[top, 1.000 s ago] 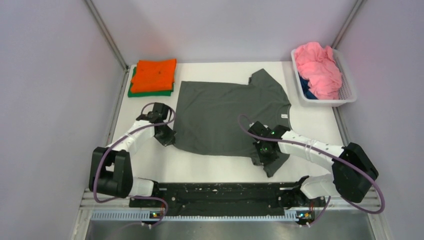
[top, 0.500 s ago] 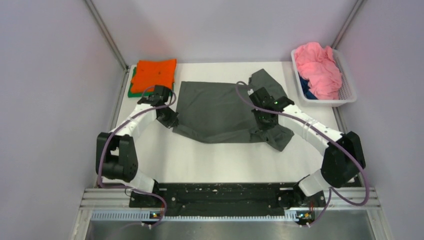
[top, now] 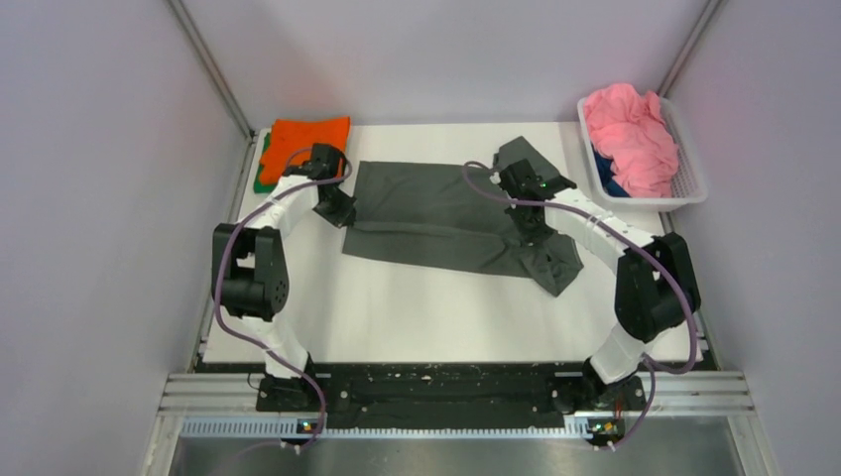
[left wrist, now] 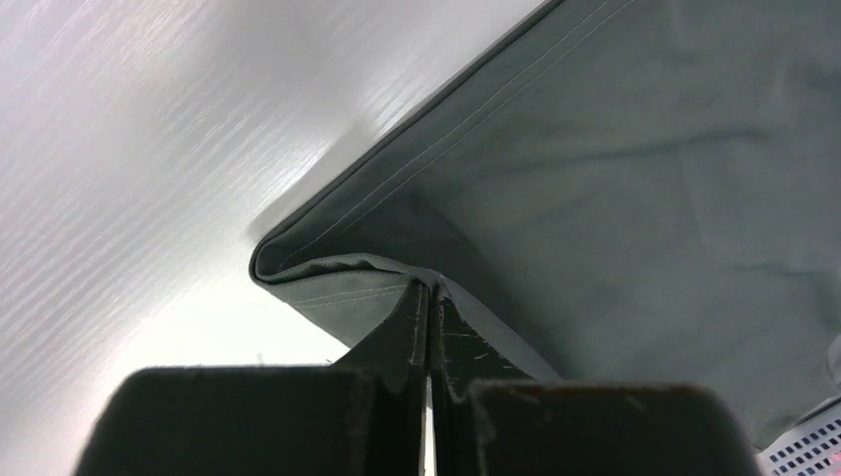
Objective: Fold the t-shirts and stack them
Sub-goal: Fold the flattened tshirt in 1/3 of the way
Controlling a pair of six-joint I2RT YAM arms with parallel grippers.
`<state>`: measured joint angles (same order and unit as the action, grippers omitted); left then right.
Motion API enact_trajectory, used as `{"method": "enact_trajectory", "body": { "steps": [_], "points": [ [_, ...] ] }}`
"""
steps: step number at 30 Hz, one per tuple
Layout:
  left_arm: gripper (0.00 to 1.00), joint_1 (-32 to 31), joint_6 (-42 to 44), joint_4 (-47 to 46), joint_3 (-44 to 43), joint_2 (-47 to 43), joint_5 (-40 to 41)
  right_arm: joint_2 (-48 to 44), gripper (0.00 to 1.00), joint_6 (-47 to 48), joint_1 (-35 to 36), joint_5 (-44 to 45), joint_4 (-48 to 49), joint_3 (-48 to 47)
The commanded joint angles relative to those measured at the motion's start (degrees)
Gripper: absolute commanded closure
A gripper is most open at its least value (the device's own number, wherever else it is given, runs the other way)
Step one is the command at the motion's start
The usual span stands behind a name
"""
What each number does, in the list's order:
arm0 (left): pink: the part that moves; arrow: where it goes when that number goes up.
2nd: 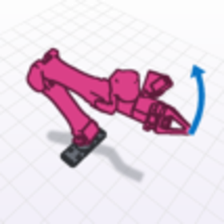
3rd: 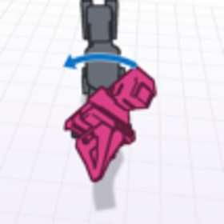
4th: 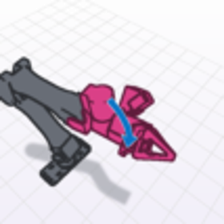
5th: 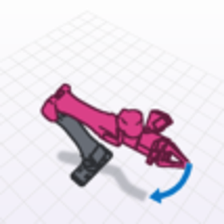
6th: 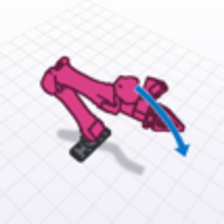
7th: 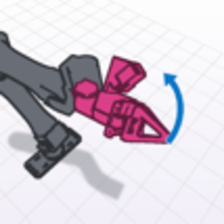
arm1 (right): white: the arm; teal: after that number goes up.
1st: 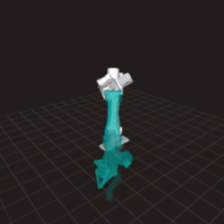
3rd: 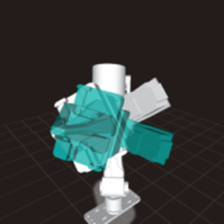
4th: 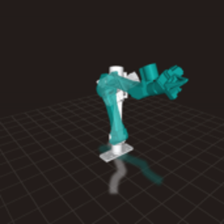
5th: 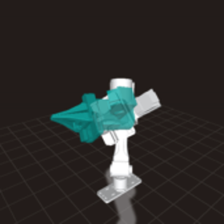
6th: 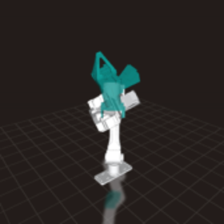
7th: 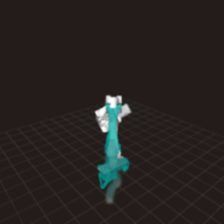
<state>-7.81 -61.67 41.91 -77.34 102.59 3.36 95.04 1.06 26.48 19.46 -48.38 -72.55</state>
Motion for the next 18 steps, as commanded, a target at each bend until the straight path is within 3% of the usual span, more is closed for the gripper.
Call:
{"method": "enact_trajectory", "body": {
  "steps": [1, 5, 12, 18],
  "points": [
    [1.0, 0.3, -0.1, 0.9, -4.8, 3.1, 1.0, -0.1, 1.0, 8.7, -1.7, 3.8, 2.8, -1.1],
    [1.0, 0.4, 0.1, 0.6, -6.2, 5.8, 0.1, -1.1, 1.0, 20.2, -1.8, 4.3, 10.0, 0.8],
    [1.0, 0.4, 0.2, 0.3, -8.3, 7.9, 1.2, -0.4, 1.0, 47.7, -1.8, -4.3, 17.2, 2.9],
    [1.0, 0.4, 0.6, 1.6, -11.4, 10.2, 2.4, 7.3, 1.0, 52.4, -3.3, -5.5, 14.2, -4.1]
  ]
}}
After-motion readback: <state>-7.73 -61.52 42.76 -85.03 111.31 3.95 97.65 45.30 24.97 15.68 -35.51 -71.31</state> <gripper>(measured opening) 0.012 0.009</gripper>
